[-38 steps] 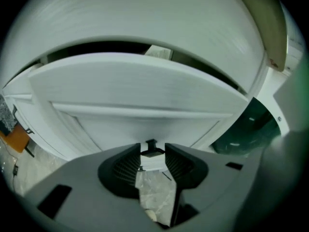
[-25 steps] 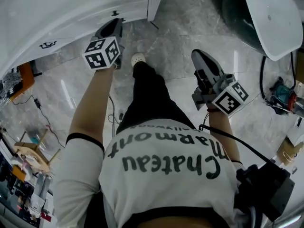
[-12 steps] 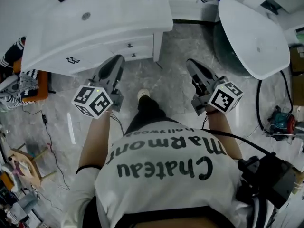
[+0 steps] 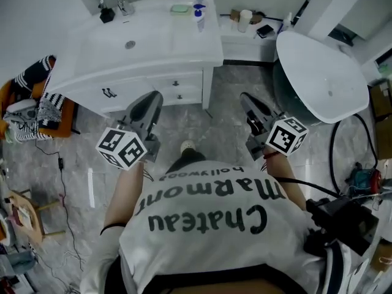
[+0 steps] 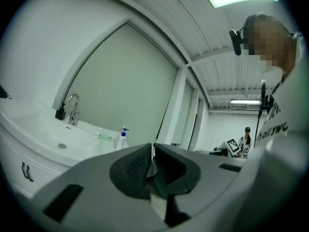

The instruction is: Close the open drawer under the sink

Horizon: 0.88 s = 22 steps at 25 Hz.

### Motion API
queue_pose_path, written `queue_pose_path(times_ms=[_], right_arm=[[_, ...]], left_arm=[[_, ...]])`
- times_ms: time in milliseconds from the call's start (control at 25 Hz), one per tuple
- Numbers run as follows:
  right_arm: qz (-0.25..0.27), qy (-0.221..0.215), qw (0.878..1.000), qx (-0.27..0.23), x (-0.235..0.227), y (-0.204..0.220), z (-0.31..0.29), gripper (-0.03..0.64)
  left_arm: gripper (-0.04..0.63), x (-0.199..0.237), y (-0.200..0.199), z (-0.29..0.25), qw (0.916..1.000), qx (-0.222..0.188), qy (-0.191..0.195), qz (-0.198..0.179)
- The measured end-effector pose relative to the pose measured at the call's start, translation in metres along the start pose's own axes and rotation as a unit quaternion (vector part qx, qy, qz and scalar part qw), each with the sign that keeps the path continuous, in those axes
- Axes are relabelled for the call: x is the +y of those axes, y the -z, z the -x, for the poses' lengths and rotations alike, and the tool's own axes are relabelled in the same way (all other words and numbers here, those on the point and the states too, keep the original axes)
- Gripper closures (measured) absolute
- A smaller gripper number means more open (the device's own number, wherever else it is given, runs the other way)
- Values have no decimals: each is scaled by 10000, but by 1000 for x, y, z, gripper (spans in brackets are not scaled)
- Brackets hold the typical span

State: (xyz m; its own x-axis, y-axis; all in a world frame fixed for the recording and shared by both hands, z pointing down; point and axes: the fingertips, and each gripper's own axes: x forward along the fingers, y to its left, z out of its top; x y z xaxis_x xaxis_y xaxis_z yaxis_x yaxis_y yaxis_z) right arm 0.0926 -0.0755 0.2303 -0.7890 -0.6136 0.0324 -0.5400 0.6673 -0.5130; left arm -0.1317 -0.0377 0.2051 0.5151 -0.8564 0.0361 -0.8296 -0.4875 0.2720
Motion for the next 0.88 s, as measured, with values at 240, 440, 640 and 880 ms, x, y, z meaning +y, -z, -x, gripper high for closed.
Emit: queue_pose_path(times_ms=[240,440,640,880], right_arm=[[350,22,9994,51,8,1,3,606],[460,-24,9989,67,14,0,6,606],[495,-15,9987,103,16,3,8,606],[541,-65,9984,152,21,6,9,606]], left_arm=[[566,-3,5,24,9999,45,-151,-22],[566,-5,6,33,9997,9,-231,56],[568,-12,6,37,9998,-38,-196,6],[568,-15,8,42,9998,-75,-188,66]])
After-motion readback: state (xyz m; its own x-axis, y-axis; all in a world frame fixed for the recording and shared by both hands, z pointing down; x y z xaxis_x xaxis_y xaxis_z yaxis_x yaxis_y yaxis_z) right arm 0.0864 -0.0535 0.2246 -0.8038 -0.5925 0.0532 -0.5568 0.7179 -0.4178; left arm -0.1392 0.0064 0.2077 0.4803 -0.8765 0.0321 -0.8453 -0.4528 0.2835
